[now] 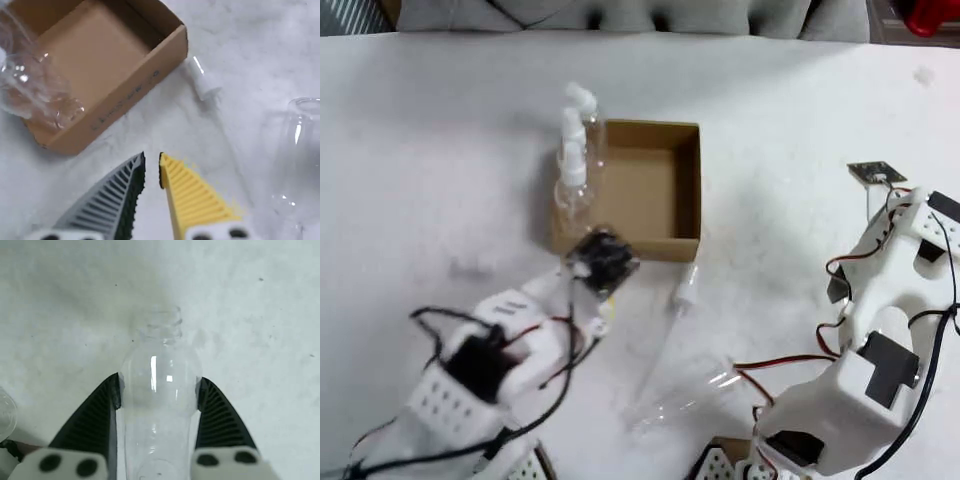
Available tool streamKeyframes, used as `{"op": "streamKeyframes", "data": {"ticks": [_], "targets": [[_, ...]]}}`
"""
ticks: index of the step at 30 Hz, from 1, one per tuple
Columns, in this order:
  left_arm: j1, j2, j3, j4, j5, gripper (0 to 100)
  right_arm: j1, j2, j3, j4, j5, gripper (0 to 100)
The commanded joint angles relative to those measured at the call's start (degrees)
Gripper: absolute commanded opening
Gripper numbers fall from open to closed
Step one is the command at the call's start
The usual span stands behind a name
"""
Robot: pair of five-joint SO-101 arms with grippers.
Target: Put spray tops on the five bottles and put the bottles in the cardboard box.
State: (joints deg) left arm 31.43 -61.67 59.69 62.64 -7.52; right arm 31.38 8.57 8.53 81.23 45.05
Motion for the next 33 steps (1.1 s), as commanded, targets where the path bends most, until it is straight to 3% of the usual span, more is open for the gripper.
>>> {"op": "streamKeyframes", "data": {"ticks": [1,7,11,17,33], "targets": [[4.6,9.9,-5.1,-7.3,-0.2,6,0.7,-3.3,-0.4,0.3,-0.6,1.6],[6.7,25.2,-5.4,-26.1,9.1,6,0.7,-3.3,-0.4,0.3,-0.6,1.6],[7.1,35.1,-6.0,-35.2,10.6,7,0.5,-3.2,-0.4,-0.9,-0.6,1.6],[7.0,46.6,-12.1,-36.0,15.4,21,0.7,-3.0,-0.4,-1.3,-0.6,1.6],[5.0,63.5,-21.9,-36.4,17.6,21,0.2,-3.0,-0.4,-1.3,-0.4,1.6]]}}
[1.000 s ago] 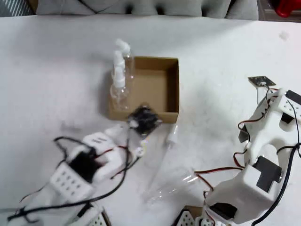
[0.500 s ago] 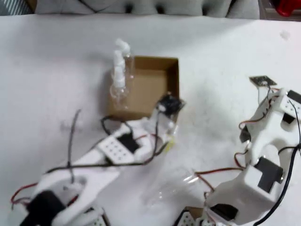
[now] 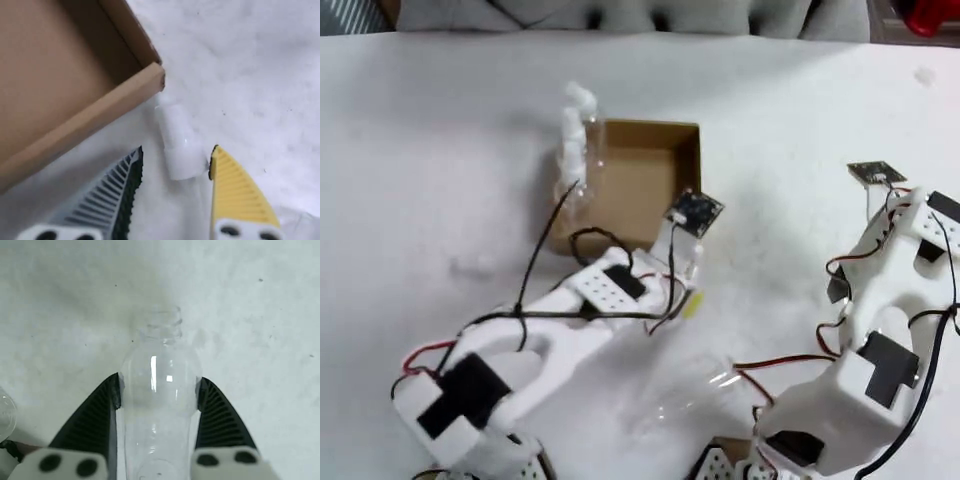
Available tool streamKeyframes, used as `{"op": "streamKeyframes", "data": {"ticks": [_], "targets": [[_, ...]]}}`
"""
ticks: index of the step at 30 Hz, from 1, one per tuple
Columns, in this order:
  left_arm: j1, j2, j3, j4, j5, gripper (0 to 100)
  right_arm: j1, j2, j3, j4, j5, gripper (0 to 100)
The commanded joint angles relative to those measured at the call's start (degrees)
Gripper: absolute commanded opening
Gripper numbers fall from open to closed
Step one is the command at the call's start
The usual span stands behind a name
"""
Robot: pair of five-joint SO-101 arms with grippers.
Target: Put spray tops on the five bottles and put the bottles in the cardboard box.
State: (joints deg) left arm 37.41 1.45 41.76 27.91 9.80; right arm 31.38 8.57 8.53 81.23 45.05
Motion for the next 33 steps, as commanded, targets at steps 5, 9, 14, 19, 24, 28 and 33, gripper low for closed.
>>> {"op": "streamKeyframes", "data": {"ticks": [5,9,14,19,24,28,33], "targets": [[-1.0,3.6,-6.4,-1.4,0.2,21,0.2,-3.0,-0.4,-1.3,-0.3,1.6],[-0.8,5.1,-8.0,-1.2,0.2,21,-0.7,-2.8,-0.4,-1.3,-0.5,1.6],[-0.8,7.5,-9.1,-1.1,0.4,21,-1.9,-2.6,-0.3,-1.3,-0.5,1.6],[-0.7,7.7,-8.7,-1.1,0.6,19,-2.2,-3.1,-0.4,-1.3,-0.5,1.6],[-0.6,7.7,-8.7,-1.3,0.3,1,-2.2,-3.2,-0.8,-1.2,-0.5,1.6],[-0.1,7.5,-8.4,-1.1,0.3,4,-2.2,-3.3,-1.2,-0.9,-0.5,1.6],[1.5,-0.6,-2.8,-1.1,0.2,2,-2.4,-3.3,-5.5,3.2,-0.5,1.6]]}}
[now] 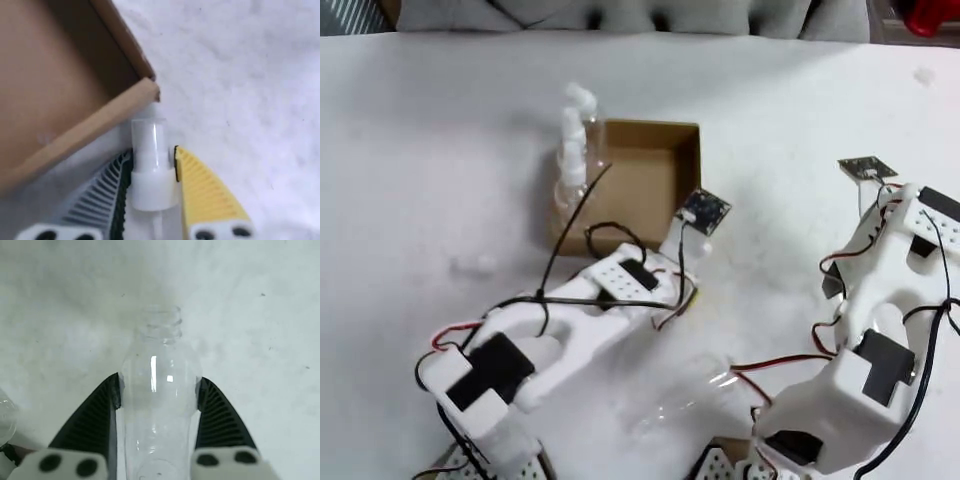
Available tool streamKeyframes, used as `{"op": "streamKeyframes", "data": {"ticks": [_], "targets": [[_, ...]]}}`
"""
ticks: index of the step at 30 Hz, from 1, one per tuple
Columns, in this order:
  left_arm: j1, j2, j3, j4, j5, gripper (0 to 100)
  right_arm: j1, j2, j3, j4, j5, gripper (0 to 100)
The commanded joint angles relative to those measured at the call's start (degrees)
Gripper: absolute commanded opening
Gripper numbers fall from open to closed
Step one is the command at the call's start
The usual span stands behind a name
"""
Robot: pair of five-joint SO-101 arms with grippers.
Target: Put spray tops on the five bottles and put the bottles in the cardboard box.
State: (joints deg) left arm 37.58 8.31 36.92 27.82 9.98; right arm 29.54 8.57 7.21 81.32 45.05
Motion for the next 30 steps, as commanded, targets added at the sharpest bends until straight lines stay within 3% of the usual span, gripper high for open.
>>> {"op": "streamKeyframes", "data": {"ticks": [1,10,18,23,30], "targets": [[2.0,-10.9,4.2,-1.1,0.0,2,-0.8,-3.3,-4.9,4.7,-0.6,1.6],[4.3,-48.8,22.3,-1.1,0.0,2,-3.9,-7.3,-9.6,10.9,-5.4,1.6],[-3.9,-76.2,24.5,9.0,0.4,2,-11.1,-23.9,-0.2,5.1,-14.2,1.6],[-10.8,-85.1,19.5,17.0,0.5,2,-17.2,-37.2,10.3,-5.9,-25.8,1.6],[-23.7,-85.5,8.8,24.3,0.5,2,-26.6,-50.9,19.9,-18.4,-38.9,2.1]]}}
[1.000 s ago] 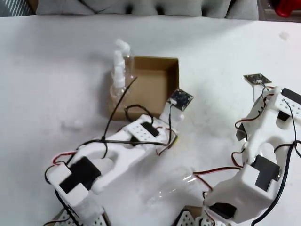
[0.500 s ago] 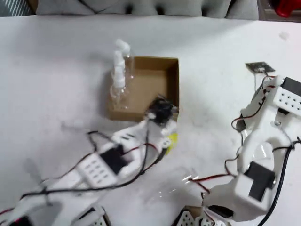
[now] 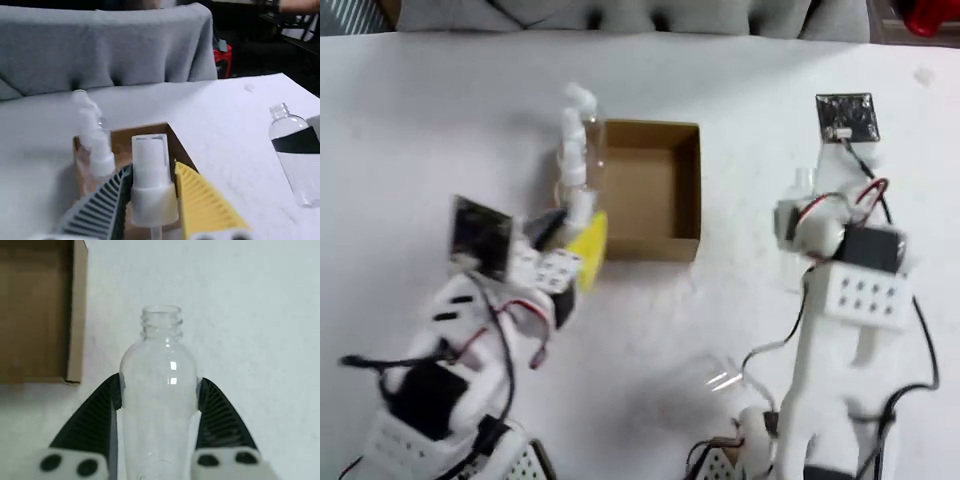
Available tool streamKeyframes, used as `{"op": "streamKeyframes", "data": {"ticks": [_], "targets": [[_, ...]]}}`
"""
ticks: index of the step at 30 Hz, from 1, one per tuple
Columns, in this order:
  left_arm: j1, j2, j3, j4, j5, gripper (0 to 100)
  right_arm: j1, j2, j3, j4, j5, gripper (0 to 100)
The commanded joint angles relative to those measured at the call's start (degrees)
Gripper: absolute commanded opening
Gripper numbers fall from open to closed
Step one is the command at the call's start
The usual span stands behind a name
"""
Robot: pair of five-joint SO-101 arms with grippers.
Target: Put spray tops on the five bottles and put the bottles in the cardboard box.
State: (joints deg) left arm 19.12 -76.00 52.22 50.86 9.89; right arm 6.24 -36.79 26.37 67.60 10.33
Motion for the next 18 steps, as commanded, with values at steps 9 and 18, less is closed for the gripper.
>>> {"op": "streamKeyframes", "data": {"ticks": [9,18], "targets": [[-15.7,5.8,-22.2,8.2,0.7,2,-18.2,-17.5,12.9,-28.2,-6.8,1.7],[-20.5,19.5,-45.0,14.1,0.7,2,-32.6,-34.3,35.6,-51.6,-6.8,1.6]]}}
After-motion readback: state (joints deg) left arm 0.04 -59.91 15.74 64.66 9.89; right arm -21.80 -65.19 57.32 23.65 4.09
